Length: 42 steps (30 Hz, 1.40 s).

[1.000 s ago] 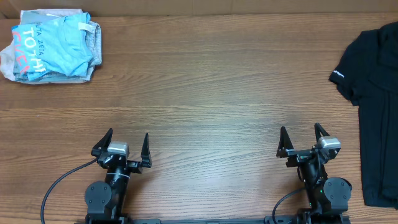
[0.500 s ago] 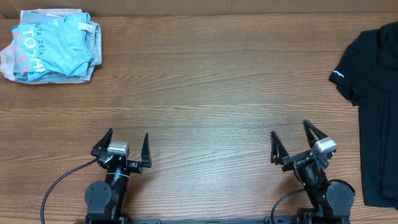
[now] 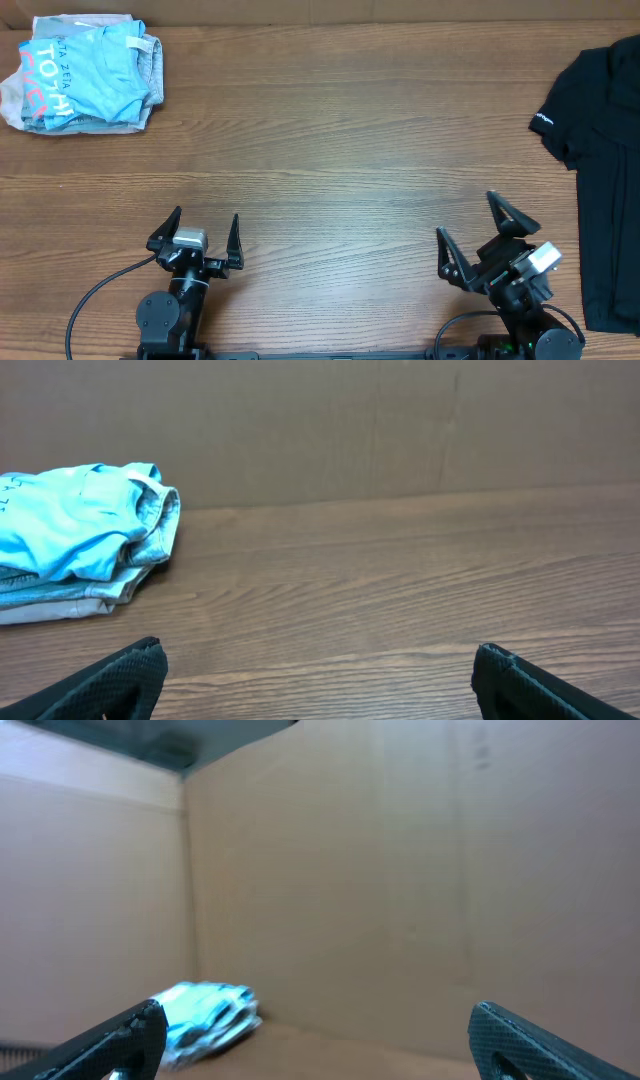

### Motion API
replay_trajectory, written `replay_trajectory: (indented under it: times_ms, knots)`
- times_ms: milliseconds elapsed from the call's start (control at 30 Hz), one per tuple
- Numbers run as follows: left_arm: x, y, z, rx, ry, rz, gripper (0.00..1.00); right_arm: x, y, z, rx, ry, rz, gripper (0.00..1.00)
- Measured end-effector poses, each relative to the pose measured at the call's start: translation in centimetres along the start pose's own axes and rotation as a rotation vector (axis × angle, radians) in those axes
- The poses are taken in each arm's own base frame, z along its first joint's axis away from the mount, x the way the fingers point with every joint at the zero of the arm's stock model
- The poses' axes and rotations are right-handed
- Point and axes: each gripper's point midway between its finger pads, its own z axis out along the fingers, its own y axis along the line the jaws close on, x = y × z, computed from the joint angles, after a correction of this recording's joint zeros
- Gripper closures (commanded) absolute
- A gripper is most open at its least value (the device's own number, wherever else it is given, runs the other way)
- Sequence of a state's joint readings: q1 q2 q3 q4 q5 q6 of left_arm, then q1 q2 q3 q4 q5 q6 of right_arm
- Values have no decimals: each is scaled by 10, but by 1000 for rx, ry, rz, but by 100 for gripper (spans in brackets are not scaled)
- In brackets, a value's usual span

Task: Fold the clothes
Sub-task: 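Reach the right gripper toward the black shirt at the right edge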

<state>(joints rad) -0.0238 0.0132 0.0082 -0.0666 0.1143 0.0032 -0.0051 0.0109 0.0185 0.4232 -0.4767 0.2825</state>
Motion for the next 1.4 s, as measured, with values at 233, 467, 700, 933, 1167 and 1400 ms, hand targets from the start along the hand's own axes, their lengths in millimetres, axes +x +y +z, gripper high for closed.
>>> replay_trajectory:
  times_ms: [233, 467, 700, 933, 1167, 1400]
  knots:
    - [0, 0, 0, 0, 0, 0, 0, -20, -31, 2, 187, -59, 12, 0]
    - [0, 0, 0, 0, 0, 0, 0, -67, -63, 26, 363, -78, -37, 0]
    - [0, 0, 0, 0, 0, 0, 0, -78, -128, 75, 606, 103, -59, 0]
    - [0, 0, 0, 0, 0, 0, 0, -66, -223, 113, 838, 408, -58, 0]
    - [0, 0, 0, 0, 0, 0, 0, -36, -311, 104, 1018, 743, -7, 0]
    - [0, 0, 0, 0, 0, 0, 0, 14, -370, 73, 1109, 989, 84, 0]
